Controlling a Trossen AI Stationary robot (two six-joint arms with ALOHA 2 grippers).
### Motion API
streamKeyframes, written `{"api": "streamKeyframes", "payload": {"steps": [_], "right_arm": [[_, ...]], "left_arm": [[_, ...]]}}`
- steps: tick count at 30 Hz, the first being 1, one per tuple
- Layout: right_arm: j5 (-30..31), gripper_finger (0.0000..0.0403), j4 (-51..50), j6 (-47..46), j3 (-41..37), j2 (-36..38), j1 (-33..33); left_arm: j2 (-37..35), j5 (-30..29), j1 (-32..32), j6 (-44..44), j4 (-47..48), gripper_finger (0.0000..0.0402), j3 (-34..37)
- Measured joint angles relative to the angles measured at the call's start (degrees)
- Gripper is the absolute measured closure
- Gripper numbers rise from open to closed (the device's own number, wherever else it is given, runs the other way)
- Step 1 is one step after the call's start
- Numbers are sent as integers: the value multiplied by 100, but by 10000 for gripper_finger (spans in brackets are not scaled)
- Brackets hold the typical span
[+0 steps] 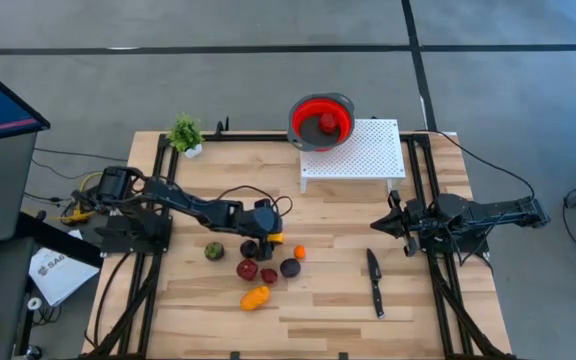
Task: Pick & Place Fruit
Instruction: Put the lemon into the red strainer bowl
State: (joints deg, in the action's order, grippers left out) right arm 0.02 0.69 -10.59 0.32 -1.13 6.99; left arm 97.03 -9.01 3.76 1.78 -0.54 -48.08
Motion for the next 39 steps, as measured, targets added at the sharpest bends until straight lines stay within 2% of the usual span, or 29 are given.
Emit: {"api": "streamKeyframes", "payload": {"steps": [4, 7, 11, 15, 19, 23, 27, 30, 39], "right_arm": [[-1, 397, -1, 0, 0, 0, -1], [0, 397, -2, 1, -2, 1, 1], [-1, 397, -2, 0, -2, 2, 1], [-1, 397, -2, 0, -1, 1, 1], [-1, 397, -1, 1, -1, 2, 1], [1, 397, 0, 0, 0, 0, 1], [-1, 397, 0, 0, -1, 2, -1], [-1, 397, 0, 0, -2, 2, -1], [-1, 397, 0, 1, -1, 0, 0]], "left_arm": [[-456, 79, -93, -98, -78, 129, -67], [-928, 452, -244, -318, -530, 122, -133], [-1410, 997, -633, -508, -2202, 126, -178], [-1476, 1247, -1191, -803, -3742, 127, -311], [-990, 1357, -1820, -1304, -3997, 121, -1016], [-56, 1352, -2366, -1315, -3985, 121, -2053], [651, 1181, -2827, -1315, -3892, 117, -2731], [999, 915, -3107, -1303, -3864, 116, -2999], [1459, 941, -3374, -922, -3757, 115, -3068]]}}
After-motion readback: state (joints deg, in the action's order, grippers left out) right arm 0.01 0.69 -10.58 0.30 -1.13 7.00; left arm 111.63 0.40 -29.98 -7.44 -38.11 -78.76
